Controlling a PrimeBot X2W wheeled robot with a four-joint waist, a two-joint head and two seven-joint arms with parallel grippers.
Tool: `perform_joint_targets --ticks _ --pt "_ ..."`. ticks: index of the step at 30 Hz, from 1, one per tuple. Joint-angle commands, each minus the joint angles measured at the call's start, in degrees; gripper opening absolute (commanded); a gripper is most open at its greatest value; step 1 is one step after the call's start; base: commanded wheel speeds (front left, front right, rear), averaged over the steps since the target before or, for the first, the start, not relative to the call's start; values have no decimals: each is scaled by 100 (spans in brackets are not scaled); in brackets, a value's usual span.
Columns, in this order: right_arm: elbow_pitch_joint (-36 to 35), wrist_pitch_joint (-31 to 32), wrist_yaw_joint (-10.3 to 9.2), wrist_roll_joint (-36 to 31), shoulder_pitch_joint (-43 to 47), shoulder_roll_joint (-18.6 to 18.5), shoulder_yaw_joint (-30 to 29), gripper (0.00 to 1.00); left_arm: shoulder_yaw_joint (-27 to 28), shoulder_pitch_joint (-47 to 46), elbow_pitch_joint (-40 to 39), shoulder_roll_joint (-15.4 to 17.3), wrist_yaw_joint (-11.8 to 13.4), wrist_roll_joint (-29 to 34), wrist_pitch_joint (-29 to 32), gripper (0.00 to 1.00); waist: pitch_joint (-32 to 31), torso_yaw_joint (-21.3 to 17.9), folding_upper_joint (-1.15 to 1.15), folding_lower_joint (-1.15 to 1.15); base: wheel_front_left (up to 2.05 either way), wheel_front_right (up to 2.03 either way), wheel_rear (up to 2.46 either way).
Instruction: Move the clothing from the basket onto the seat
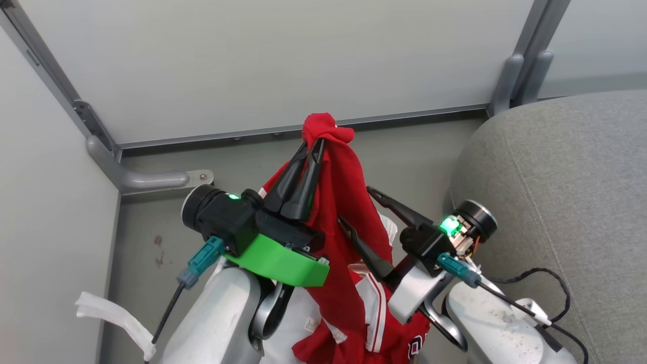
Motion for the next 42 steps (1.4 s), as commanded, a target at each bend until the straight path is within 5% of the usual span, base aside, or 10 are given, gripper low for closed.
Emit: perform_joint_targets --ticks 1,5,6,8,22,23,24,25,34,42 --pt "165 -27 -8 -46 -35 20 2 100 -24 -93 -32 7 -21 -59 -5 0 9 51 0 0 0 0 0" --pt "664 -28 -8 -10 19 207 5 99 -121 -118 -53 7 -20 -100 -5 0 19 126 0 0 0 0 0" --pt "778 -28 -8 49 32 241 -20 73 -144 -124 -61 7 -17 -112 -5 0 24 143 0 0 0 0 0" --pt "958 -28 -8 141 61 288 23 0 -175 -127 -72 7 -14 -148 -5 0 27 167 0 0 0 0 0" --pt "1047 -19 -8 623 324 388 -56 0 55 65 -66 7 106 -110 -6 0 10 -74 0 0 0 0 0" --pt "966 -19 -8 626 321 390 -109 0 85 72 -76 7 114 -120 -6 12 29 -110 0 0 0 0 0" --pt "904 -19 -8 617 325 395 -148 0 95 74 -75 6 107 -107 -5 67 44 -134 0 0 0 0 0" --pt "822 -19 -8 611 344 401 -201 0 105 99 -39 7 99 -103 -6 100 54 -170 0 0 0 0 0" --pt "49 -22 -8 620 595 408 -750 0 367 220 285 10 52 124 -4 100 119 -662 0 0 0 0 0" --pt "-516 -22 -7 577 769 419 -1434 0 707 403 497 11 -26 366 -4 100 237 -1694 0 0 0 0 0"
